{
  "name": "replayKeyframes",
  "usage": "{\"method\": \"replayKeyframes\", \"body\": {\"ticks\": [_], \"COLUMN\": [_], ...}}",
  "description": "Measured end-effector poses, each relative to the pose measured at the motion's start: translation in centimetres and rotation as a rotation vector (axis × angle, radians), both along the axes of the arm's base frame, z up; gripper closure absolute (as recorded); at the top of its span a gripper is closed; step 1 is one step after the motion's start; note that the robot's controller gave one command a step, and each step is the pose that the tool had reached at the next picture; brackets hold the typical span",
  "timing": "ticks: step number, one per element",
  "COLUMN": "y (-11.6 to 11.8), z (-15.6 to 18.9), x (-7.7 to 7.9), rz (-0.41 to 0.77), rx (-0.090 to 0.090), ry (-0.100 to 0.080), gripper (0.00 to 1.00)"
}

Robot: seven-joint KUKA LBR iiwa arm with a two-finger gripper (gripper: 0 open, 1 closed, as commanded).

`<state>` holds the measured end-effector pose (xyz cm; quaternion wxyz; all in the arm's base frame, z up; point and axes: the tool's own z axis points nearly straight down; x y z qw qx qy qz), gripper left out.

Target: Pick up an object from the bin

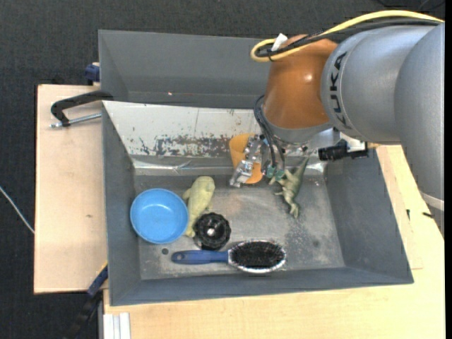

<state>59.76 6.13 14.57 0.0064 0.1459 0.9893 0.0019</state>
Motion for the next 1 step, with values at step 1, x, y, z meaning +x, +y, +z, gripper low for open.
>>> {"method": "replayKeyframes", "body": {"ticks": [1], "y": [-0.81], "z": [6.33], "x": [0.31], "rz": [0.024], "rx": [-0.001], "ry": [0.000], "gripper": [1.00]}}
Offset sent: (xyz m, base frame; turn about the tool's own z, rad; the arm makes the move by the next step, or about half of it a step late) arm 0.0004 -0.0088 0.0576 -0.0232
